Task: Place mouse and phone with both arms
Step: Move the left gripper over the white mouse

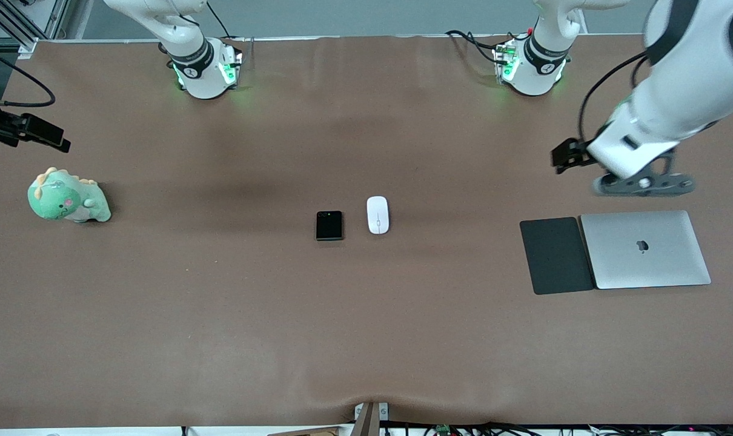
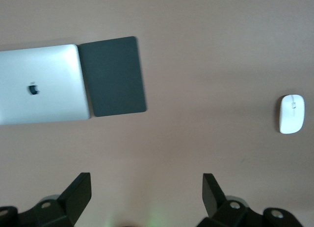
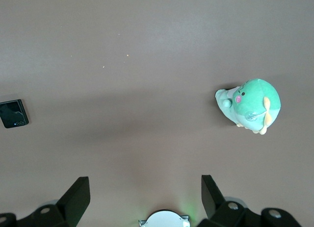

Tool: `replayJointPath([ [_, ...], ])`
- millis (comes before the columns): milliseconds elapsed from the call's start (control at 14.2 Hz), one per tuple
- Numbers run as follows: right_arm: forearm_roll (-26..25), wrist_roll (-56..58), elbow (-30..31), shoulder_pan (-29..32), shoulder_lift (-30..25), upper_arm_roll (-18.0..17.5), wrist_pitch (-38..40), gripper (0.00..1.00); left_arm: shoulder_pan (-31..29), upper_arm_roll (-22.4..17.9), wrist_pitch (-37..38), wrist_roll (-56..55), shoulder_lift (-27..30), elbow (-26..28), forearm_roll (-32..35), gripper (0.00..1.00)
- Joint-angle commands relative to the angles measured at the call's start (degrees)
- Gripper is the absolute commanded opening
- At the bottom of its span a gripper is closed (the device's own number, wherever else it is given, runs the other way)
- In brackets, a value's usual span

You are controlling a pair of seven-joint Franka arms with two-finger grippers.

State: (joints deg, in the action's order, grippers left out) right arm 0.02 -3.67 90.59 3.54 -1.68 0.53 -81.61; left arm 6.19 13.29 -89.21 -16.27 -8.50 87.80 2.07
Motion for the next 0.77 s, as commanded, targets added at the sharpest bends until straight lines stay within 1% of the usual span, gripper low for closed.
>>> replayJointPath([
  [0, -0.7, 0.8, 1.1, 0.3, -1.2, -0.2, -0.1, 1.0, 6.3, -0.1, -3.8, -4.8, -5.5, -1.1, -0.3, 1.0],
  [70, -0.7, 0.8, 1.1, 0.3, -1.2, -0.2, -0.2, 1.0, 9.1, -0.1, -6.0, -6.7, -7.7, -1.1, -0.3, 1.0],
  [211, -0.7, 0.8, 1.0, 0.3, -1.2, -0.2, -0.2, 1.0, 13.0, -0.1, -12.2, -13.4, -11.8, -1.2, 0.1, 1.0],
  [493, -0.7, 0.8, 1.1, 0.3, -1.2, -0.2, -0.2, 1.0, 21.2, -0.2, -22.2, -26.6, -20.5, -1.4, 0.8, 1.0],
  [563, -0.7, 0.8, 1.1, 0.3, -1.2, -0.2, -0.2, 1.0, 22.5, -0.2, -24.9, -30.0, -22.7, -1.4, 1.4, 1.0],
  [704, -0.7, 0.7, 1.0, 0.3, -1.2, -0.2, -0.2, 1.0, 25.1, -0.1, -29.7, -35.1, -26.6, -1.3, 4.9, 1.0],
])
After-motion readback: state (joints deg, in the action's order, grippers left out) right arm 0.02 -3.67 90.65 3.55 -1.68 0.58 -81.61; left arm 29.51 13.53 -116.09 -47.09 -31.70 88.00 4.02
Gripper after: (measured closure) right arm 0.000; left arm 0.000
